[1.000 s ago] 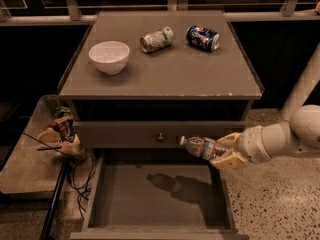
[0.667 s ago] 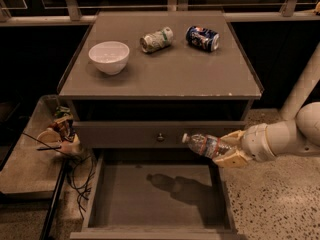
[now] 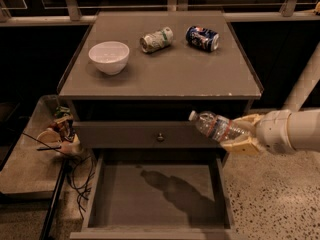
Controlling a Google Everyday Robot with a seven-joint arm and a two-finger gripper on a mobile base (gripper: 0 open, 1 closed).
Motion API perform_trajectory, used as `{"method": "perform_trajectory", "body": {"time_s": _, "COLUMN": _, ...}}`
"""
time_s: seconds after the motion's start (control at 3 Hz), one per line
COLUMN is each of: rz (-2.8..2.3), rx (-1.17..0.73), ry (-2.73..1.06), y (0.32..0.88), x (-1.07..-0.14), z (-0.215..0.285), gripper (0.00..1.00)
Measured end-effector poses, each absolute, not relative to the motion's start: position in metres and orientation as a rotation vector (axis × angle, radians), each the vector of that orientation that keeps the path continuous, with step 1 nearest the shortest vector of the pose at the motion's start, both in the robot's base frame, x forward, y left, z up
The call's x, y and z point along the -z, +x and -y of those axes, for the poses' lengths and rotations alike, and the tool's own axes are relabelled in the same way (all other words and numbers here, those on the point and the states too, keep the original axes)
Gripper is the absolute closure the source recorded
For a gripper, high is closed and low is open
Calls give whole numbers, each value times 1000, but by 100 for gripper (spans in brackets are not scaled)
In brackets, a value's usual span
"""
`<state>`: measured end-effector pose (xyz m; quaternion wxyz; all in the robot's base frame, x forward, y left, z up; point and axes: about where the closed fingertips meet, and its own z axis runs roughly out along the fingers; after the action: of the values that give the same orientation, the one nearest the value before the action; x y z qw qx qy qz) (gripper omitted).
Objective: Pick water bottle from middle drawer and place on counter
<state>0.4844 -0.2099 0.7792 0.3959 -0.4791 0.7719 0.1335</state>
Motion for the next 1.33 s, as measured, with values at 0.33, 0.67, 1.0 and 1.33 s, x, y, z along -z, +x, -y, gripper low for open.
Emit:
{"method": "perform_trajectory", "body": {"time_s": 0.33, "rz": -1884, "rx": -206, "ry": -1191, "y": 480, "x": -854, "z": 210, "gripper": 100}}
{"method": "perform_trajectory", "body": {"time_s": 0.67, "rz": -1797, "rx": -66, "ry": -1179, "y": 469, "x": -940, "z": 215, "gripper": 100}}
{"method": "perform_trajectory", "body": {"time_s": 1.0, "rz": -1797, "rx": -66, "ry": -1179, "y": 469, "x": -940, "z": 215, "gripper": 100}}
{"method": "perform_trajectory", "body": {"time_s": 1.33, "rz": -1764, "rx": -61, "ry": -1209, "y": 483, "x": -947, "z": 204, "gripper": 100}}
